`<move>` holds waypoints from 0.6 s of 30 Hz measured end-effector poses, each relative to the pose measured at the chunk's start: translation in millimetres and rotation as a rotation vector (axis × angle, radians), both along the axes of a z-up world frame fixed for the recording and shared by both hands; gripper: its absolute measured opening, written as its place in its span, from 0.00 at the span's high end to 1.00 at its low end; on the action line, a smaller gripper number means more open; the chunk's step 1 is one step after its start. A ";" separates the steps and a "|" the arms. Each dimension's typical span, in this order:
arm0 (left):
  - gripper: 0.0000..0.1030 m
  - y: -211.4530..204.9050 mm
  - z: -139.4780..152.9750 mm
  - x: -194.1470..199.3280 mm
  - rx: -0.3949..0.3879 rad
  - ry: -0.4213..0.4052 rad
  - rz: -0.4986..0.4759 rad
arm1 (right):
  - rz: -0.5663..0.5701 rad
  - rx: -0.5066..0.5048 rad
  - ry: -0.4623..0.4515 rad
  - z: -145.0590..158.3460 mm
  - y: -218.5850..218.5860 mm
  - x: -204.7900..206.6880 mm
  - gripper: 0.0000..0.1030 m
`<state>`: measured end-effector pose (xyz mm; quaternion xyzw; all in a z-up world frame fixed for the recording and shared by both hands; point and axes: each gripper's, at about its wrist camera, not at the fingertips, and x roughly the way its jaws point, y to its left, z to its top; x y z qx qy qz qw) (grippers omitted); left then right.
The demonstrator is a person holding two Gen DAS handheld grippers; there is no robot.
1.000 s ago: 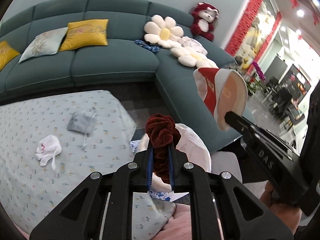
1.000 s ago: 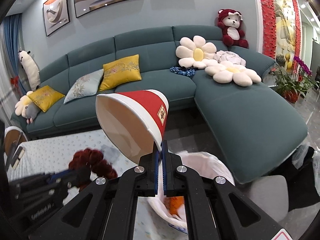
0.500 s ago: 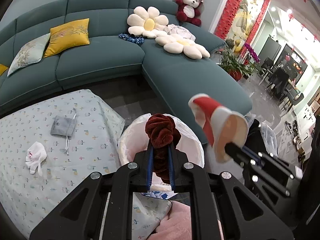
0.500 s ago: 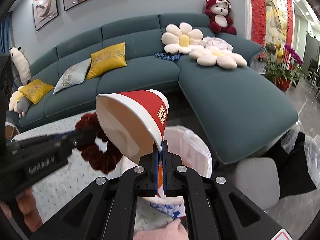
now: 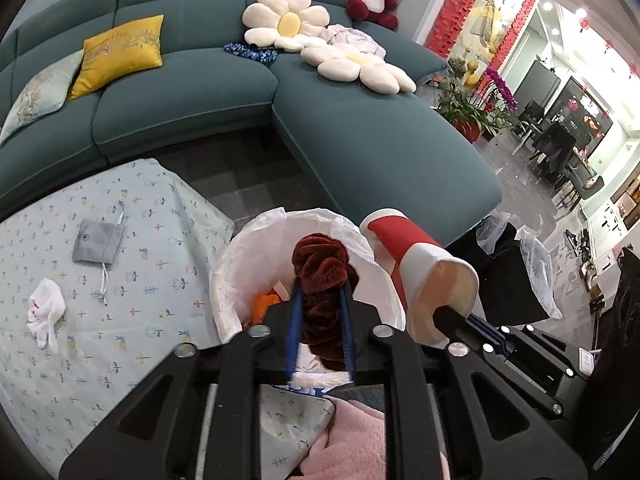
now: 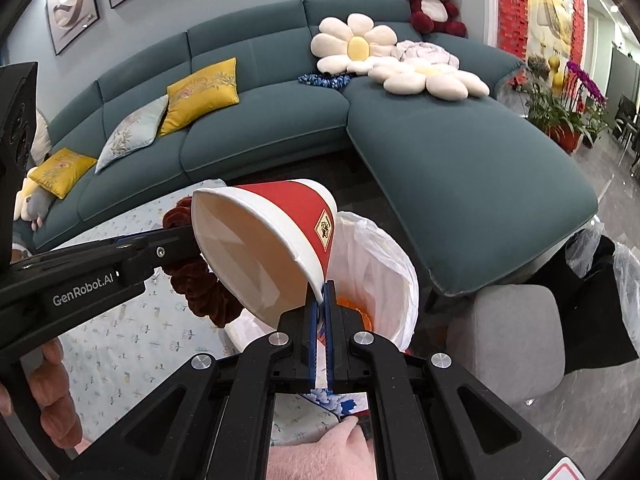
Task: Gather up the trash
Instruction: 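Carry scrunchie and cup over the wastebasket and open both tools to drop them, then move both open tools back over the white gloves and grey pouch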
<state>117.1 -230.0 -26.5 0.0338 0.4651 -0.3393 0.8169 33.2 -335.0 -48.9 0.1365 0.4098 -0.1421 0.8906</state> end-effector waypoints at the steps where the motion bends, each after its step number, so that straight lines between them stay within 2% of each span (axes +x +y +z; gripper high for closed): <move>1: 0.62 0.3 -2.0 1.8 0.007 -0.003 0.014 | 0.000 0.005 0.002 -1.4 -0.4 2.3 0.97; 2: 0.49 1.8 -2.4 3.2 0.007 -0.009 0.029 | -0.001 0.009 0.003 -2.7 -1.7 4.9 0.97; 3: 0.42 3.5 -2.1 4.7 0.003 -0.012 0.037 | -0.004 0.014 0.003 -4.3 -2.5 8.8 0.97; 4: 0.41 5.7 -2.1 6.4 -0.003 -0.011 0.045 | -0.006 0.017 -0.002 -4.7 -2.9 11.2 0.95; 5: 0.40 7.4 -2.5 8.1 -0.006 -0.008 0.051 | -0.008 0.018 -0.003 -5.6 -4.5 11.3 0.92; 7: 0.40 11.1 -4.0 11.5 -0.003 -0.003 0.061 | -0.016 0.013 -0.003 -5.5 -4.4 15.6 0.76; 8: 0.40 14.1 -4.9 13.4 -0.001 -0.002 0.069 | -0.018 0.012 -0.009 -4.7 -3.2 16.3 0.74; 14: 0.40 31.0 -8.1 19.2 0.000 0.001 0.104 | -0.003 0.000 -0.022 1.6 7.4 20.5 0.70; 18: 0.40 44.7 -9.2 20.7 0.005 -0.004 0.130 | 0.000 -0.007 -0.027 5.2 12.9 21.6 0.63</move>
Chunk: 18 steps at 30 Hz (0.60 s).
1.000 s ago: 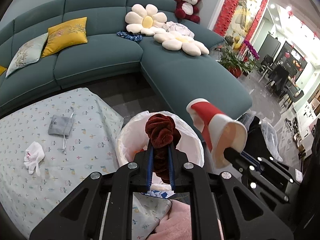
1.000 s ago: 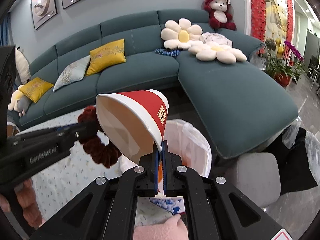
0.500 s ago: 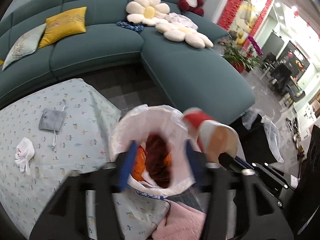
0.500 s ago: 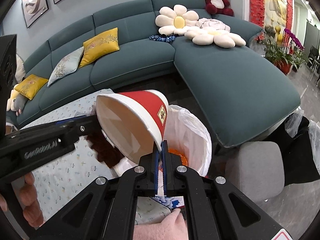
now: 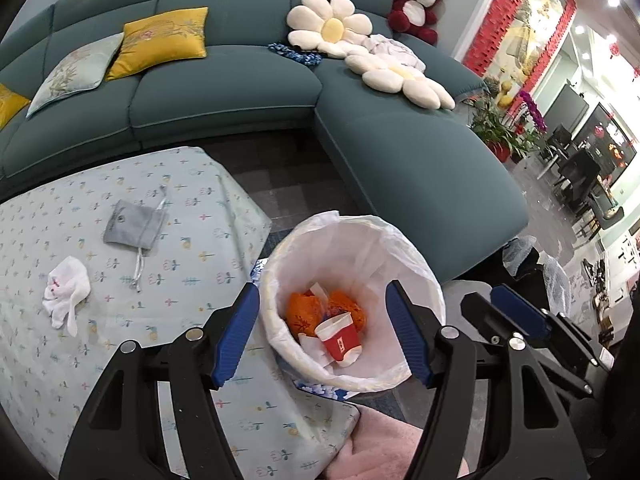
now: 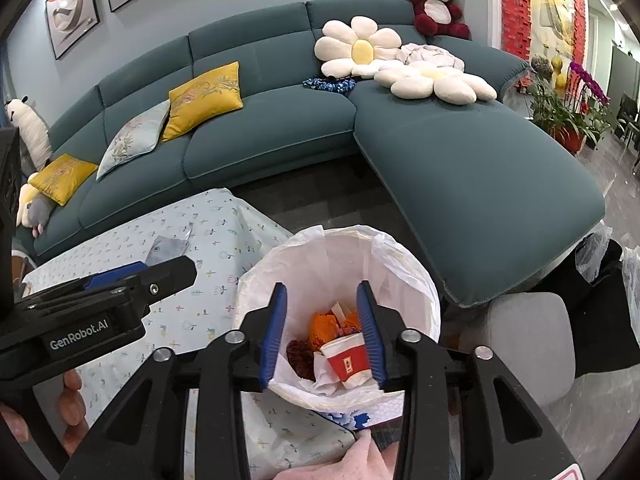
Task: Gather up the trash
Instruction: 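Move both open tools back over the white gloves and grey pouch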
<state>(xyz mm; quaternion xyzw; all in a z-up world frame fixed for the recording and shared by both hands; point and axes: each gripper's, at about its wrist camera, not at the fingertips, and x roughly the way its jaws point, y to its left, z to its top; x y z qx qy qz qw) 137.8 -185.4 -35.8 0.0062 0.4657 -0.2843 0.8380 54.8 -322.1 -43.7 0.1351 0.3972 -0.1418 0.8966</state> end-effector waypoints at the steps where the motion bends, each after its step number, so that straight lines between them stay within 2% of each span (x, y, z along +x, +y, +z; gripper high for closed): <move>1: 0.40 3.3 -0.7 1.0 0.000 0.000 0.005 | 0.002 -0.002 -0.001 0.5 1.4 0.4 0.62; 18: 0.40 47.5 2.2 8.7 -0.009 -0.007 0.089 | 0.041 -0.032 -0.002 8.3 33.1 13.1 0.51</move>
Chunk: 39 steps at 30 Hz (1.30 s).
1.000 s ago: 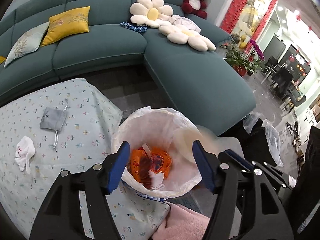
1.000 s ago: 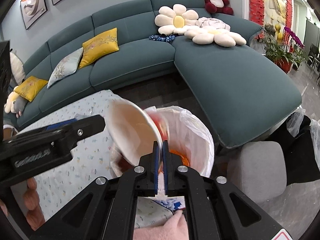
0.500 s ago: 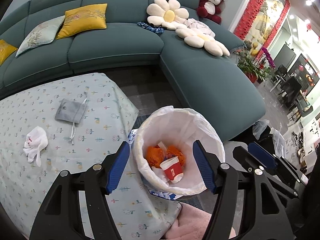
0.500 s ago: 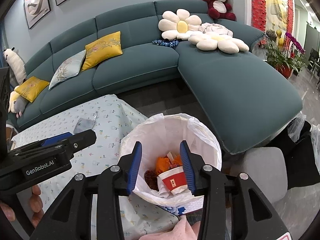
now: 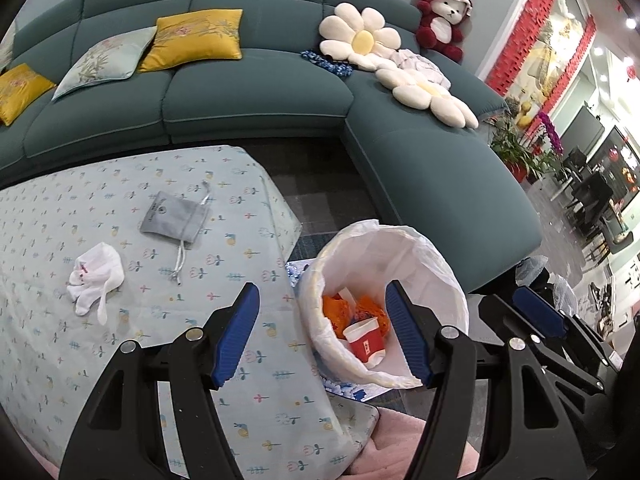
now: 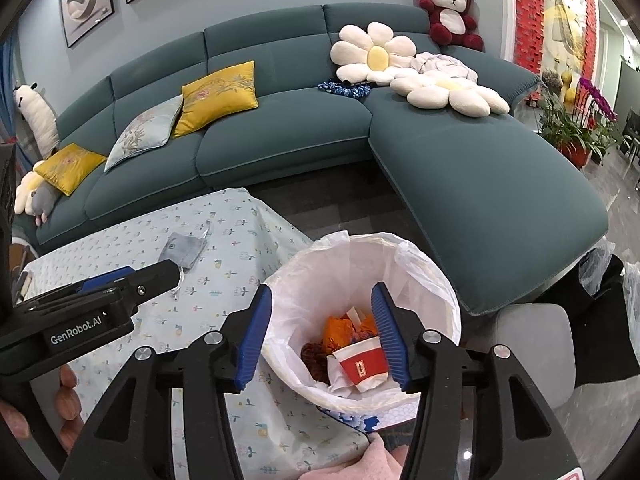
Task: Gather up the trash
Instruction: 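Move both open tools back over the white gloves and grey pouch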
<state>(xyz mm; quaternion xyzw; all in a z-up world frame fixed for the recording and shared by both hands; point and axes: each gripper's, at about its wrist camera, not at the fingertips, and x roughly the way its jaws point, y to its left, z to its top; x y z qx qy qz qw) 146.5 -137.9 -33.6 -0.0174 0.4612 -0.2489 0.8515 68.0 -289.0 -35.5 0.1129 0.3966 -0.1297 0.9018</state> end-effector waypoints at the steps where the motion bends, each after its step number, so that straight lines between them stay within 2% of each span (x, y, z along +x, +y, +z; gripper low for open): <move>1: 0.40 3.5 -0.4 0.7 0.000 0.000 0.006 | 0.003 -0.001 0.001 0.3 2.2 0.9 0.50; 21: 0.40 74.8 -11.0 14.3 -0.002 0.013 0.126 | 0.104 -0.032 0.026 1.9 65.6 28.9 0.48; 25: 0.40 92.8 -19.2 18.0 0.021 0.016 0.155 | 0.123 -0.039 0.031 -0.1 79.5 35.5 0.43; 35: 0.40 154.5 -51.6 34.1 0.070 0.066 0.265 | 0.191 -0.042 0.074 -19.6 126.9 58.1 0.42; 39: 0.34 178.5 -66.1 40.4 0.095 0.079 0.305 | 0.216 -0.038 0.093 -30.2 144.3 67.5 0.42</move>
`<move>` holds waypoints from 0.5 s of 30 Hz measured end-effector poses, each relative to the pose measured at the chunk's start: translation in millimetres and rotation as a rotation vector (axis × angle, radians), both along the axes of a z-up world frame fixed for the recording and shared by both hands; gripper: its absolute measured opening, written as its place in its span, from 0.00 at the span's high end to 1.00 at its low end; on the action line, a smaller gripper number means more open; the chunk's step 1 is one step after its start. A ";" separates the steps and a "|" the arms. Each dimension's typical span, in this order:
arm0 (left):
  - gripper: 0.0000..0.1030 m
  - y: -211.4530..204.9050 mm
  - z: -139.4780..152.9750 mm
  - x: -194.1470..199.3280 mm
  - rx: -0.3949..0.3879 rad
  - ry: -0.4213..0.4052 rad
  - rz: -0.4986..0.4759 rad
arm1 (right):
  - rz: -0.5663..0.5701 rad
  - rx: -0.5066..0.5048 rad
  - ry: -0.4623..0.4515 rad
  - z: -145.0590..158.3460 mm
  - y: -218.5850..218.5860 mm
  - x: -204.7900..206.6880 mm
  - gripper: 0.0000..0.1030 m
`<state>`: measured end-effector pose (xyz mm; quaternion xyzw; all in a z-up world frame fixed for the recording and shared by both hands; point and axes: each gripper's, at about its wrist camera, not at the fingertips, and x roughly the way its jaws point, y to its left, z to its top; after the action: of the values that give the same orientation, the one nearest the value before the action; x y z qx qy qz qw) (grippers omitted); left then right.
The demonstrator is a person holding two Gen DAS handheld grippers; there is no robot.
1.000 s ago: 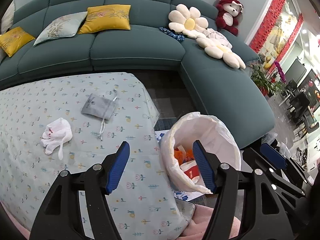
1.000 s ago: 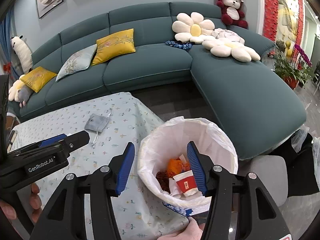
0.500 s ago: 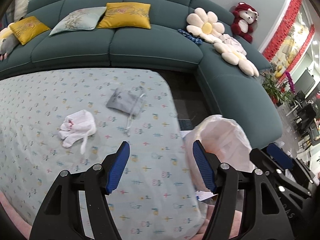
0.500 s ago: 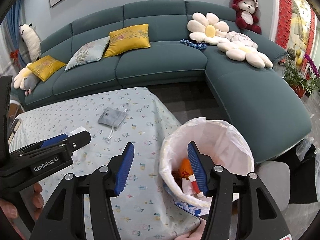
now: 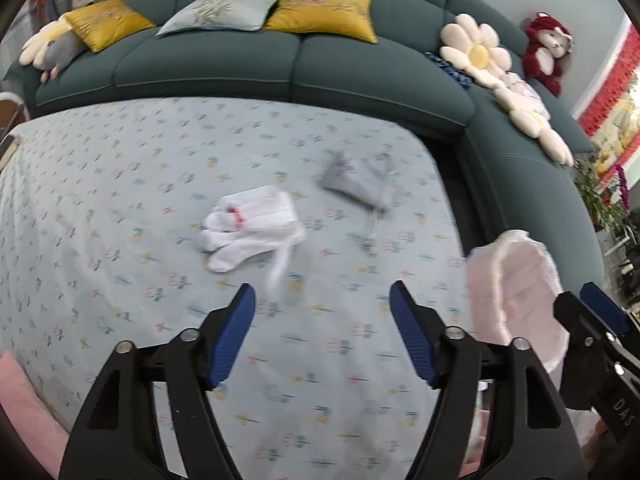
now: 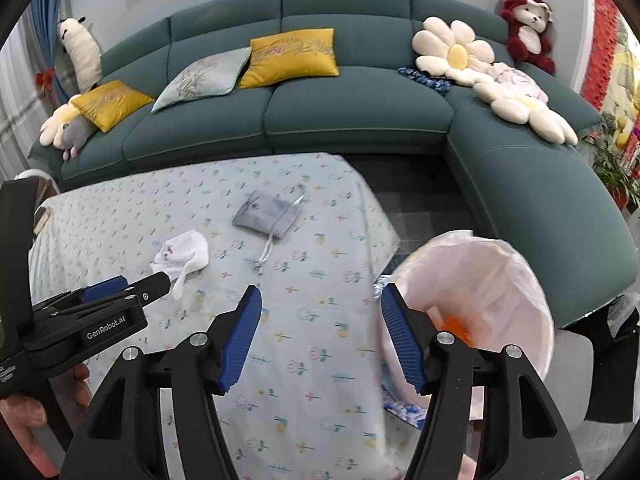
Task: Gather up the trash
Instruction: 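Move both open tools back over the white gloves and grey pouch, then grasp the white gloves with the left tool while the right grasps the grey pouch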
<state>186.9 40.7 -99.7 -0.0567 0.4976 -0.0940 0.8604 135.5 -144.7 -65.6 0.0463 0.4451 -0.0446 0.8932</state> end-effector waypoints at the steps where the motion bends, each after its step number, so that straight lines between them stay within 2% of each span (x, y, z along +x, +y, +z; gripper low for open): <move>1: 0.34 7.1 -4.0 1.9 0.008 0.001 0.010 | 0.006 0.001 0.006 -3.3 3.7 2.4 0.41; 8: 0.34 38.8 -28.3 19.8 0.020 0.046 0.060 | 0.045 0.009 0.050 -27.2 30.5 25.3 0.41; 15: 0.23 53.3 -50.5 52.2 0.033 0.078 0.089 | 0.076 0.006 0.092 -50.5 48.2 55.6 0.41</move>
<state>239.1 93.9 -150.1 -0.0683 0.5292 -0.0450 0.8445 191.1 -96.5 -116.1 0.0298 0.4875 -0.0113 0.8725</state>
